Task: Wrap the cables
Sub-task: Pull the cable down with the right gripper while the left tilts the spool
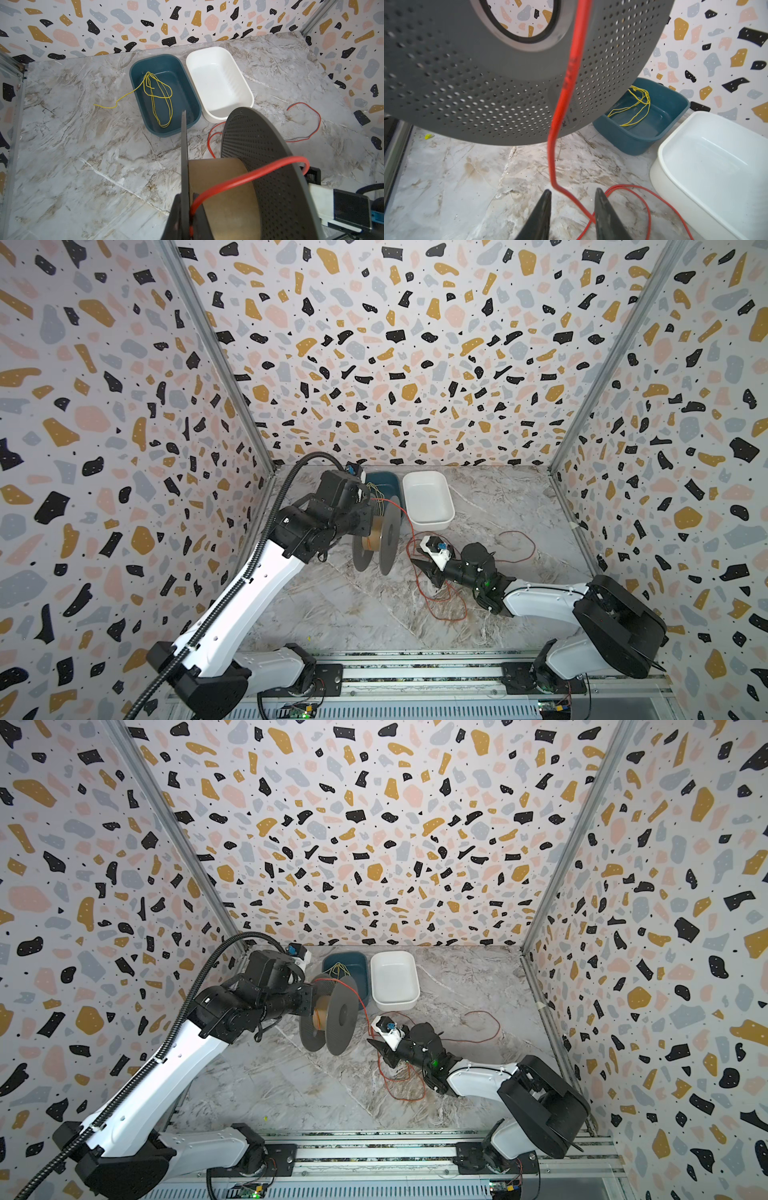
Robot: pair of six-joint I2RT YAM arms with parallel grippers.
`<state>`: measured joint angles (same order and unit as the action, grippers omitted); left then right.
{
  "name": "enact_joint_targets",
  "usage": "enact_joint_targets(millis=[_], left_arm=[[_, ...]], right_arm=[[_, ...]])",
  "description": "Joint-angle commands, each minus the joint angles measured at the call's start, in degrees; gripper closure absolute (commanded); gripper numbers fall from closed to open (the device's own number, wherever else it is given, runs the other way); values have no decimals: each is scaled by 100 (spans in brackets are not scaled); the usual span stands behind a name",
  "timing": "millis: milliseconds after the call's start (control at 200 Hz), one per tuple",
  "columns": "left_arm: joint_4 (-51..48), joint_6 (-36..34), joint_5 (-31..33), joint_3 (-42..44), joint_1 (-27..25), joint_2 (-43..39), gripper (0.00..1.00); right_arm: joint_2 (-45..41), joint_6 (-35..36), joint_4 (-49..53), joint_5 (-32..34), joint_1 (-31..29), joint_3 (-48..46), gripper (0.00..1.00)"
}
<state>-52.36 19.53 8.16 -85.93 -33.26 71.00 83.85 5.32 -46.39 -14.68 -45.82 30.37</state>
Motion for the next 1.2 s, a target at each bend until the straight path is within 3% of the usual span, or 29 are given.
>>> enact_joint_targets(millis=[0,205,360,641,791,1031,1197], left_arm=[[114,26,-113,-331,47,-173,100],[1,27,-131,-413,56,-218,100],[-121,-39,-176,-425,58,-258,100],[-140,-162,-498,-342,65,-366,100],[-214,-160,-616,-517,65,-376,100],[9,21,-574,-799,90,-414,100],[204,225,-720,-1144,91,-295,100]], right_arm=[[62,153,-205,-44,-17,258,74],[280,167,-164,-159,-12,462,81],[231,72,34,-289,135,597,100],[651,-407,874,-530,605,1449,100],[1180,-932,1141,-1050,960,1922,100],[1478,-1319,801,-1624,1112,1771,100],[1397,-1670,40,-2044,1106,1219,97]])
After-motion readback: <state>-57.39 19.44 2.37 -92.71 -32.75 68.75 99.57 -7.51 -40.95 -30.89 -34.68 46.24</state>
